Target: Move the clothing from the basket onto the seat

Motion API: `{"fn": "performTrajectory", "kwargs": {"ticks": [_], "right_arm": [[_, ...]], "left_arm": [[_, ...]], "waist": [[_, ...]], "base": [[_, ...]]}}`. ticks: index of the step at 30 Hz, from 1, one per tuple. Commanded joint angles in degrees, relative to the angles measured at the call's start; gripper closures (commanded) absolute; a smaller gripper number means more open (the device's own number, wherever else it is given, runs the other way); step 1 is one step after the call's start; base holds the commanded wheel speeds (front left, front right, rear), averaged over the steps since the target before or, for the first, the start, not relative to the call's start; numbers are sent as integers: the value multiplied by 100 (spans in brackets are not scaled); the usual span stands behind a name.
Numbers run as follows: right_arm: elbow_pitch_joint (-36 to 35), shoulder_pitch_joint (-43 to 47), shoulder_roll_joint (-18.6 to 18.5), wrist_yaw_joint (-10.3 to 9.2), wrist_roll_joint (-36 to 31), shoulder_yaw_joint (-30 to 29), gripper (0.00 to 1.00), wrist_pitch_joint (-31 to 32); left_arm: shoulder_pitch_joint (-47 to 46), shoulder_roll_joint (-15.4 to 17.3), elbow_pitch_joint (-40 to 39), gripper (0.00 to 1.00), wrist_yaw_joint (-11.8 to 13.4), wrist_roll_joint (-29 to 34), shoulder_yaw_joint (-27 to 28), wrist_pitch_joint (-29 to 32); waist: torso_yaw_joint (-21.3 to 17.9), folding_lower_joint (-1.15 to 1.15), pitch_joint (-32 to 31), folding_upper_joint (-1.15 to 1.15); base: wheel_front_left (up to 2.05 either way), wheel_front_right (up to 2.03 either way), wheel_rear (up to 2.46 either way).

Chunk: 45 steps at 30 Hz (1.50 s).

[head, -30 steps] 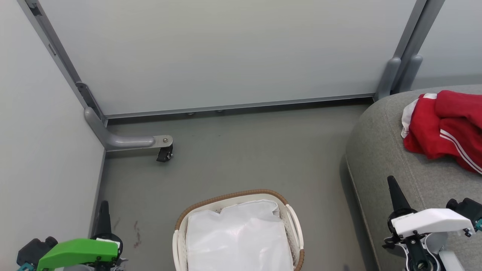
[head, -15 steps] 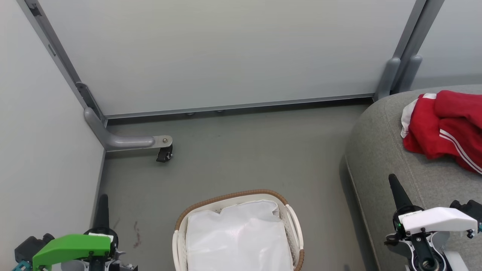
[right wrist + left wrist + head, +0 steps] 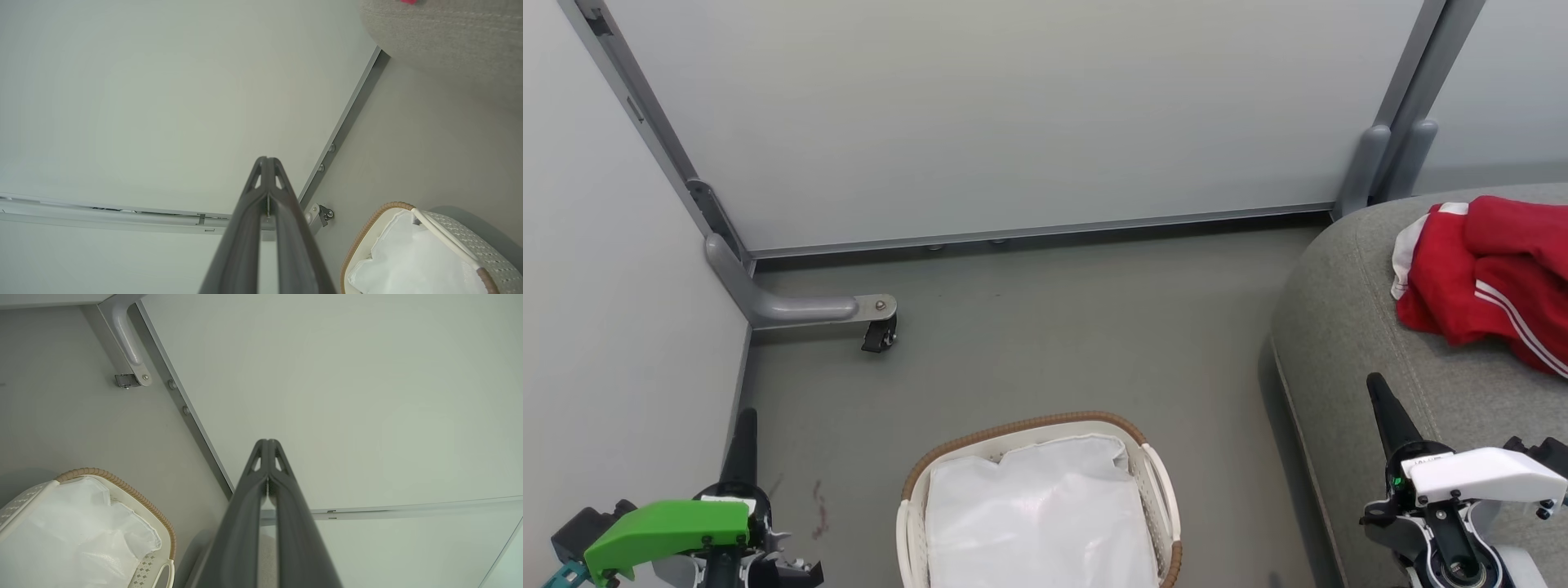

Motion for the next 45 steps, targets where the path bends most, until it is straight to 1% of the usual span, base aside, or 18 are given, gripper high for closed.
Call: {"fn": "performTrajectory", "kwargs": {"ticks": [1,33,45], "right_arm": [[-53,-3,-35,-2,125,-32,100,41],[-182,17,-46,-3,1462,-129,100,394],[-178,18,-46,-3,1458,-127,100,392]], "left_arm": [[-126,40,-57,100,-25,-126,33,28],[-232,46,-222,100,-28,-1312,106,375],[-216,45,-217,100,-28,-1304,104,379]], "waist": [[0,0,0,0],[-15,0,-9,0],[-15,0,-9,0]], "base": [[0,0,0],[0,0,0],[0,0,0]]}}
